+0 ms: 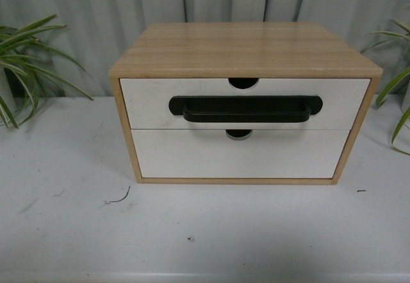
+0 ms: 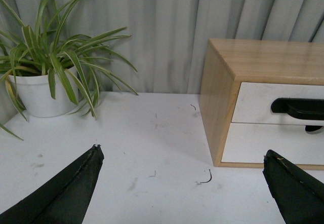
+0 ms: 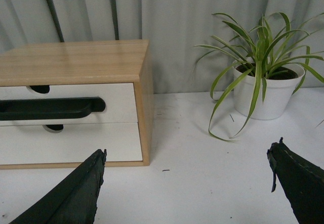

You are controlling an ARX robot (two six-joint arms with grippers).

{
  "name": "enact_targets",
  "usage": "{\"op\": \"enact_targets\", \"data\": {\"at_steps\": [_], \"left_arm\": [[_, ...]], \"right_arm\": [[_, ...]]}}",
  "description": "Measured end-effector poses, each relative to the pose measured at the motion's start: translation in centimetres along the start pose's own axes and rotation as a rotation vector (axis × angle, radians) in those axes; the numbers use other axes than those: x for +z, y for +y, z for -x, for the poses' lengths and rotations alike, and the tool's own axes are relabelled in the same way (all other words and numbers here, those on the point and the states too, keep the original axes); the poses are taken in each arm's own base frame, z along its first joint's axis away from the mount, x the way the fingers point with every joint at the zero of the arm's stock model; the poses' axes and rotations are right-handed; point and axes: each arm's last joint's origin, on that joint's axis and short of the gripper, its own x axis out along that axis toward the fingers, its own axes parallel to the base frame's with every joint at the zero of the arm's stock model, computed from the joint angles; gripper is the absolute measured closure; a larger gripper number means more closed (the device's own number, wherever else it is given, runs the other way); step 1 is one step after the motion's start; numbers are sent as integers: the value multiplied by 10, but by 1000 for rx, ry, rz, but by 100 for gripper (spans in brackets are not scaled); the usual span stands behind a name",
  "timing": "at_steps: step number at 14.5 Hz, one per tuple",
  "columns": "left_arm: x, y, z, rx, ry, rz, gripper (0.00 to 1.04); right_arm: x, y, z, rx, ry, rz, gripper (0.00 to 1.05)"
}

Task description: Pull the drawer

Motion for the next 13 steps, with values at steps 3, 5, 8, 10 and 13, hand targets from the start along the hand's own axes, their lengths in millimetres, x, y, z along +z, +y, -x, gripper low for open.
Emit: {"op": "enact_targets", "data": {"at_steps": [3, 5, 8, 10, 13], "left_arm": [[0, 0, 0, 0, 0, 0, 7], [0, 0, 0, 0, 0, 0, 7], [0, 0, 0, 0, 0, 0, 7], [0, 0, 0, 0, 0, 0, 7], [0, 0, 0, 0, 0, 0, 7]], "right_arm": [[0, 0, 0, 0, 0, 0, 6], [0, 0, 0, 0, 0, 0, 6], [0, 0, 0, 0, 0, 0, 6], [0, 0, 0, 0, 0, 0, 6], [0, 0, 0, 0, 0, 0, 6]]}}
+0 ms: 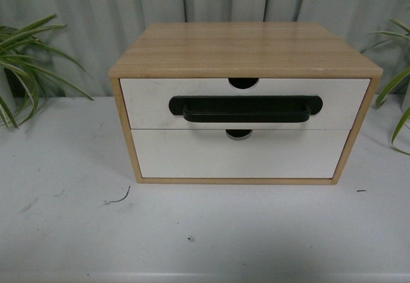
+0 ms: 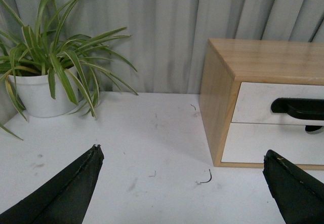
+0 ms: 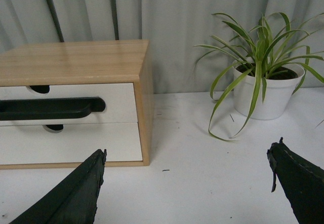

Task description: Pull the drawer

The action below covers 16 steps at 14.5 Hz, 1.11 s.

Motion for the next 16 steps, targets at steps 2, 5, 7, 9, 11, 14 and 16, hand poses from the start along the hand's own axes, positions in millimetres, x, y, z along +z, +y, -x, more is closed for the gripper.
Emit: {"op": "enact_targets", "data": {"at_steps": [2, 5, 7, 9, 11, 14, 16], "left_arm": [[0, 0, 0, 0, 0, 0, 7], [0, 0, 0, 0, 0, 0, 7], [0, 0, 0, 0, 0, 0, 7], [0, 0, 0, 0, 0, 0, 7], [0, 0, 0, 0, 0, 0, 7], [7, -6, -5, 231, 333, 111, 7], [27, 4, -22, 390, 242, 223, 7]], "right_arm": [[0, 0, 0, 0, 0, 0, 6], [0, 0, 0, 0, 0, 0, 6], [0, 0, 0, 0, 0, 0, 6], [0, 0, 0, 0, 0, 0, 6], [0, 0, 0, 0, 0, 0, 6], [4, 0, -13, 43, 163, -68, 6], [28, 3, -34, 75, 80, -52, 6]]}}
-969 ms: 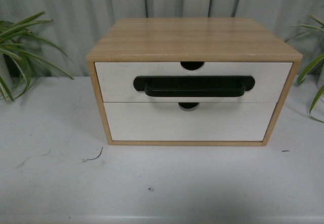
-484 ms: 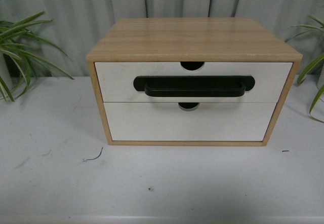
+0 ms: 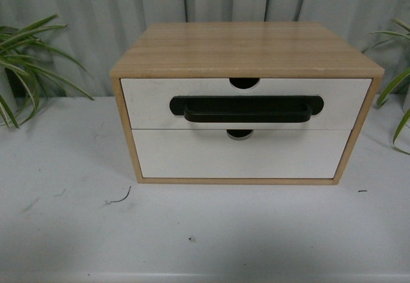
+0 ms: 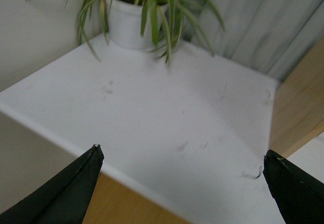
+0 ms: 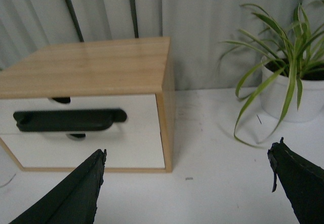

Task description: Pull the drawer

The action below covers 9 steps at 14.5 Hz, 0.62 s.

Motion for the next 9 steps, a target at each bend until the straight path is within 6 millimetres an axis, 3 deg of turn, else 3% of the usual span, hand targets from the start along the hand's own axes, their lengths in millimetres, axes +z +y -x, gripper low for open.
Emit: {"op": "enact_targets", "data": {"at_steps": [3, 5, 7, 9], "left_arm": [[53, -35, -37, -150, -90, 13, 7], [76, -67, -71, -253, -95, -39, 7], [87, -106, -102, -420, -31, -154, 7], [84, -139, -119, -585, 72, -323, 7]], "right_arm": [[42, 8, -59, 39, -72, 45, 6], [61, 19, -116, 72, -54, 110, 6], [67, 35, -154, 172, -52, 257, 6], [65, 41, -171, 322, -28, 483, 6]]}}
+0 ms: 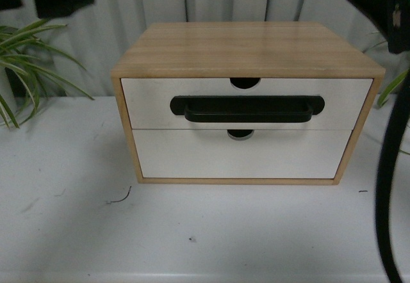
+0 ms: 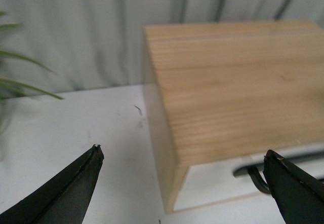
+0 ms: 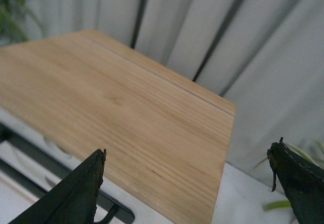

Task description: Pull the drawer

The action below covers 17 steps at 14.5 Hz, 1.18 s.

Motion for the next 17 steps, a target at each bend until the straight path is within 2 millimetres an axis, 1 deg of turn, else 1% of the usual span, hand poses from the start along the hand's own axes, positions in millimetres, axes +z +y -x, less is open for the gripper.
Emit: {"op": "enact_targets", "data": {"at_steps": [4, 5, 6, 7, 9, 10, 11, 12, 13, 14, 15, 17], "left_arm": [[4, -12, -12, -119, 85, -109, 7], [8, -19, -18, -185, 126, -179, 7], [18, -31, -22, -280, 162, -308, 7], [27, -42, -23, -352, 185, -400, 7], [31, -58, -23, -454, 236, -534, 7], [27, -67, -26, -501, 280, -593, 7], [7, -94, -38, -590, 366, -737, 7], [-4, -115, -50, -647, 381, -807, 7], [-15, -129, -63, -674, 402, -827, 7], [-25, -133, -72, -685, 417, -843, 7], [-32, -135, -79, -671, 416, -858, 7], [-37, -135, -87, -649, 409, -860, 7]], "right_arm": [[1, -2, -3, 106, -4, 142, 6], [2, -6, -4, 156, 1, 239, 6], [0, -12, -4, 236, 12, 384, 6], [-9, -14, -4, 323, 47, 516, 6], [-25, -14, -6, 418, 90, 708, 6], [-32, -13, -7, 463, 99, 798, 6], [-46, -9, -11, 559, 96, 973, 6], [-53, 1, -19, 617, 88, 1002, 6], [-60, 4, -32, 659, 101, 992, 6], [-63, 3, -43, 659, 112, 1000, 6], [-65, 6, -49, 679, 124, 995, 6], [-65, 12, -53, 695, 118, 991, 6]]}}
